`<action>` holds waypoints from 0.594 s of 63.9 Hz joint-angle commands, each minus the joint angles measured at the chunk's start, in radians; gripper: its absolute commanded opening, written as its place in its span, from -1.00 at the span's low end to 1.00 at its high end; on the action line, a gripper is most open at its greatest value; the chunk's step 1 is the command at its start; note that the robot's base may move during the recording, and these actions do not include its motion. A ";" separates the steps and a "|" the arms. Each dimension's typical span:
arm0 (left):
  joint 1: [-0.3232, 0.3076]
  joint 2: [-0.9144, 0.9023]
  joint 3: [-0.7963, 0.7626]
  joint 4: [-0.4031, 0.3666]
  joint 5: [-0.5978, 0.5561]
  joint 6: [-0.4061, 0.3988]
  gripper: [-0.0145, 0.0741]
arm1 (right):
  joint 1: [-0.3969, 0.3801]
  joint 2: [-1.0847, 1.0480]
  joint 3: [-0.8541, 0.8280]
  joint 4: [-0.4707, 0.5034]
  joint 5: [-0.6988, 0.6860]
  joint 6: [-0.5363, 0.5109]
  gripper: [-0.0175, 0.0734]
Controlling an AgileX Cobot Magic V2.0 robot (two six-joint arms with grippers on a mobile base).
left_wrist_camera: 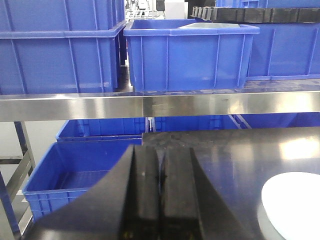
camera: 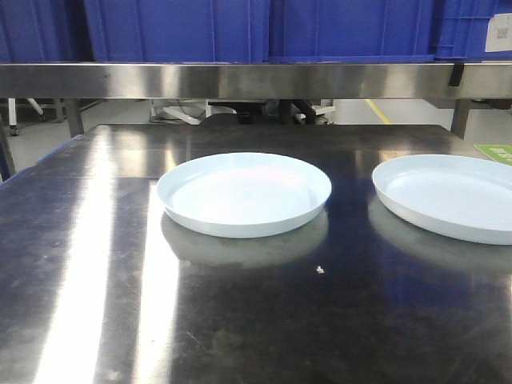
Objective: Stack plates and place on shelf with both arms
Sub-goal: 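Move the right gripper down to the rim of the other white plate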
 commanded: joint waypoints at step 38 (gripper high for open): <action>0.000 0.004 -0.030 0.000 -0.082 -0.007 -0.49 | -0.026 0.536 -0.448 -0.060 0.195 -0.014 -0.51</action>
